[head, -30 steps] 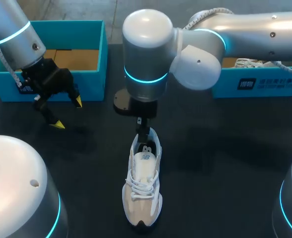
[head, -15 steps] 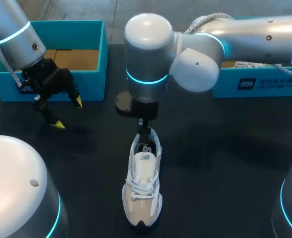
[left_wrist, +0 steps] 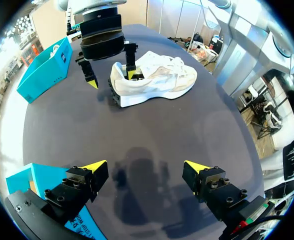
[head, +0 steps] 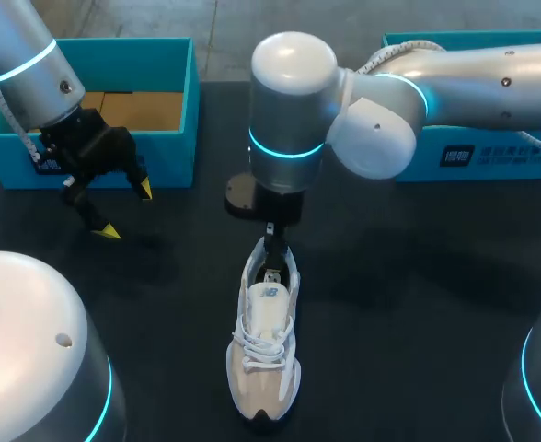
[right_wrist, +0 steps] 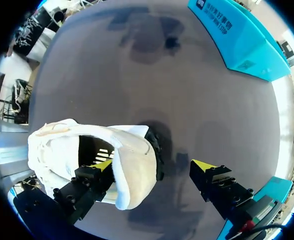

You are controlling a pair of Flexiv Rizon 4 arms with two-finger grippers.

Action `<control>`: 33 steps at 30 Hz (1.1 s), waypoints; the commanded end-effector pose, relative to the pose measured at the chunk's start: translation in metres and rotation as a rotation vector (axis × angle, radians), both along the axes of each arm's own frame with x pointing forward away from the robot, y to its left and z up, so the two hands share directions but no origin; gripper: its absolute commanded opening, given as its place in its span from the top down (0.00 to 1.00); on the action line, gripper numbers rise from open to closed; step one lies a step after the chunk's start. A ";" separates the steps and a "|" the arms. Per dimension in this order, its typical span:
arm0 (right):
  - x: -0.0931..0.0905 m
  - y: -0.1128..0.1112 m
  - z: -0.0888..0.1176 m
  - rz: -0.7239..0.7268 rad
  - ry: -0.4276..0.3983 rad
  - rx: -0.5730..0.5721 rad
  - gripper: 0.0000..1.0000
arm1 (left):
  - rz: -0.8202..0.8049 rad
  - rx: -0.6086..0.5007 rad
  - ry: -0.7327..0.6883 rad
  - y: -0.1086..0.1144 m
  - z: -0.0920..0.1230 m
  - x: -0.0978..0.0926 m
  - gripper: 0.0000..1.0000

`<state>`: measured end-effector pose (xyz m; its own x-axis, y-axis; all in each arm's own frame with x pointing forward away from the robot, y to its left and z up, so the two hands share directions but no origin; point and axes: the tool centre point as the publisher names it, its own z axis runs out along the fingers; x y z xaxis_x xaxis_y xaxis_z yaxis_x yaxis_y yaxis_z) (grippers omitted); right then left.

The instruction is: Take the shoe out of the shoebox, open the shoe tongue, remove and reinsert the insole, then place the shoe into the shoebox

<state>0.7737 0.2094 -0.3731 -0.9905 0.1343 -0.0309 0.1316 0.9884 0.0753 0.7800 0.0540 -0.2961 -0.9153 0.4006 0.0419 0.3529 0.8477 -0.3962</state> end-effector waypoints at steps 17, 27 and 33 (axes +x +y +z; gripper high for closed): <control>0.002 0.008 -0.008 0.008 0.026 -0.005 0.43 | 0.000 0.002 -0.002 0.000 0.000 -0.001 0.00; -0.002 0.007 -0.008 0.002 0.024 -0.011 0.57 | 0.000 0.002 -0.002 0.000 0.000 -0.001 0.00; -0.004 0.007 -0.010 -0.003 0.025 -0.011 1.00 | 0.000 0.002 -0.002 0.000 0.000 -0.001 0.00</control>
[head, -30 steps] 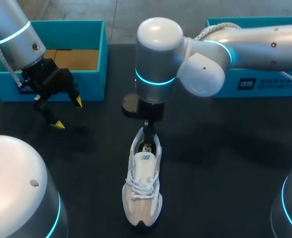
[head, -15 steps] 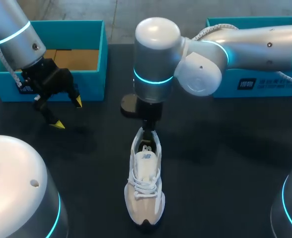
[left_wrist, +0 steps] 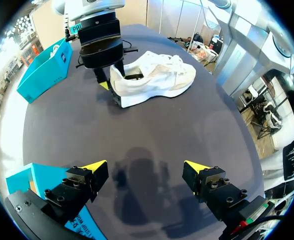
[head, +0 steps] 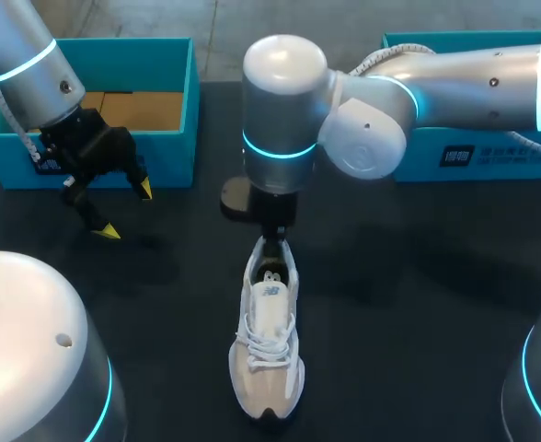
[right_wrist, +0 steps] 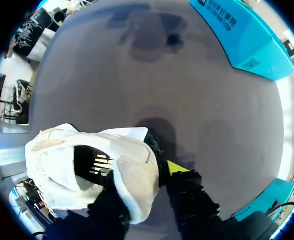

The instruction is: Take the shoe out of the shoebox, open the shoe tongue, remove and reinsert the insole, then place the shoe into the shoebox

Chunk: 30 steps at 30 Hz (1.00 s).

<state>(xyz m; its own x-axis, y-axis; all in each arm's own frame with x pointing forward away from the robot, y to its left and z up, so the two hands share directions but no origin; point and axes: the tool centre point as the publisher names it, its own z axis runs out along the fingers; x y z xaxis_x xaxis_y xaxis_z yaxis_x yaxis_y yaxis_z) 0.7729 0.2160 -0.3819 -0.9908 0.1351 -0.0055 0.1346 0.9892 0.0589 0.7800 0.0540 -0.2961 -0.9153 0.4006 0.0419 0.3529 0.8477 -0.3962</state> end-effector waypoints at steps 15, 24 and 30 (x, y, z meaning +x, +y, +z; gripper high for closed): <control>-0.010 -0.011 0.033 -0.055 -0.071 -0.027 1.00 | 0.000 0.002 -0.002 0.000 0.000 -0.001 0.00; 0.006 -0.028 0.082 -0.062 -0.156 -0.040 1.00 | 0.000 0.002 -0.002 0.000 0.000 -0.001 0.00; 0.020 -0.037 0.117 -0.042 -0.207 -0.079 1.00 | 0.000 0.002 -0.002 0.000 0.000 -0.001 0.00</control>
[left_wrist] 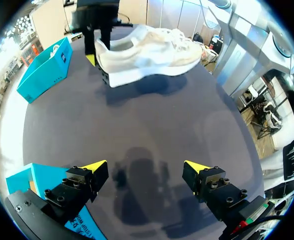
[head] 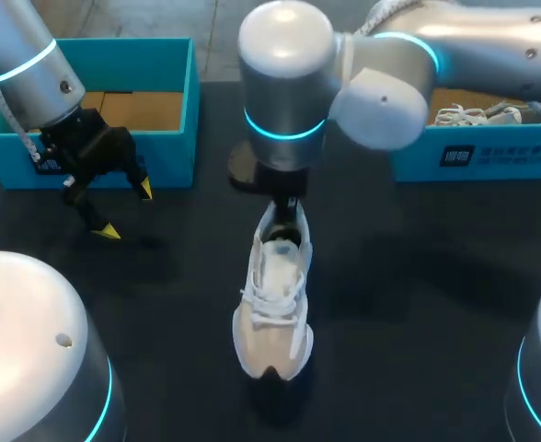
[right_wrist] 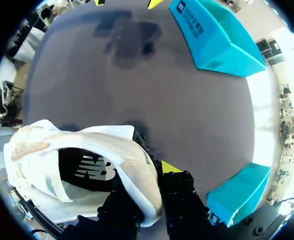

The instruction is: Take the shoe out of the shoebox, open the shoe tongue, remove and reinsert the insole, then place the shoe into the shoebox

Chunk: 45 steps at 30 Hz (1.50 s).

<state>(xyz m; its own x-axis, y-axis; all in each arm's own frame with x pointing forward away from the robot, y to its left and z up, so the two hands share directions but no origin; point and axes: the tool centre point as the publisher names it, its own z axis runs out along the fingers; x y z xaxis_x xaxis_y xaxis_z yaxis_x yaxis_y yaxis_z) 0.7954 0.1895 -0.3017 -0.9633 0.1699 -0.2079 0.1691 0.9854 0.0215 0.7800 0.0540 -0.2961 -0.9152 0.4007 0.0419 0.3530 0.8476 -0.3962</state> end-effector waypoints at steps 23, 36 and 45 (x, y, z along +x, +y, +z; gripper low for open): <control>0.017 -0.025 0.056 0.032 -0.010 -0.003 1.00 | 0.000 0.002 -0.002 0.000 0.000 -0.001 0.00; 0.072 -0.095 0.095 0.061 -0.067 -0.010 1.00 | 0.000 0.002 -0.002 0.000 0.000 -0.001 0.00; 0.108 -0.131 0.120 0.112 -0.085 -0.022 1.00 | 0.000 0.002 -0.002 0.000 0.000 -0.001 0.00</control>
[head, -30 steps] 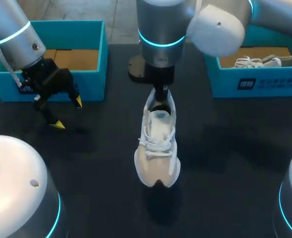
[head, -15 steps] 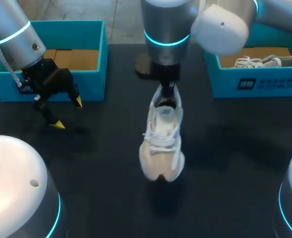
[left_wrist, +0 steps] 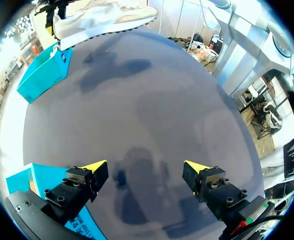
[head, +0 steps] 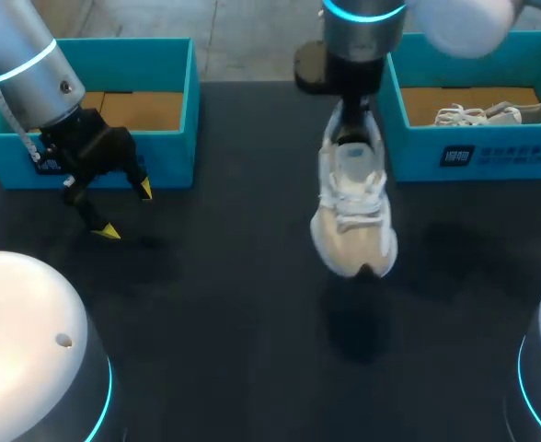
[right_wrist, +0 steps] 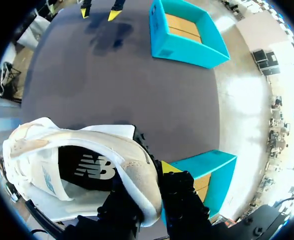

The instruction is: Take the shoe out of the shoebox, open the shoe tongue, remove and reinsert the insole, then place the shoe into the shoebox

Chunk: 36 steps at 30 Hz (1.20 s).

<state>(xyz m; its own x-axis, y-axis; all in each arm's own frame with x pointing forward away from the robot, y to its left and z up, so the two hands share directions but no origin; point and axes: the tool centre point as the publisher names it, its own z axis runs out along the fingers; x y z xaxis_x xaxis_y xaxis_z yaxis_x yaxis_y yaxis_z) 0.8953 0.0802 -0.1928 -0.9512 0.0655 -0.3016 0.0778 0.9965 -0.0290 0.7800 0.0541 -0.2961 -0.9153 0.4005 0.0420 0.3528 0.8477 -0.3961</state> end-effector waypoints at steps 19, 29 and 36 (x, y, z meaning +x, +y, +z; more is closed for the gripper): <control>0.018 -0.027 0.015 0.009 0.020 0.019 1.00 | 0.000 0.002 -0.002 0.000 0.000 -0.001 0.00; 0.077 -0.080 0.033 -0.049 -0.036 -0.010 1.00 | 0.000 0.002 -0.002 0.000 0.000 -0.001 0.00; 0.125 -0.119 0.043 0.002 -0.034 -0.015 1.00 | 0.000 0.002 -0.002 0.000 0.000 -0.001 0.00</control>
<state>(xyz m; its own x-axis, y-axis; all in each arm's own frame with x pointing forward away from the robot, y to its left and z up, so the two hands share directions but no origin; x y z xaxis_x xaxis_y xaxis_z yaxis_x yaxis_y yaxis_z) 1.0017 -0.0248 -0.1512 -0.9301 0.0613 -0.3622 0.0910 0.9937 -0.0656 0.7800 0.0540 -0.2961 -0.9153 0.4006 0.0419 0.3529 0.8477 -0.3961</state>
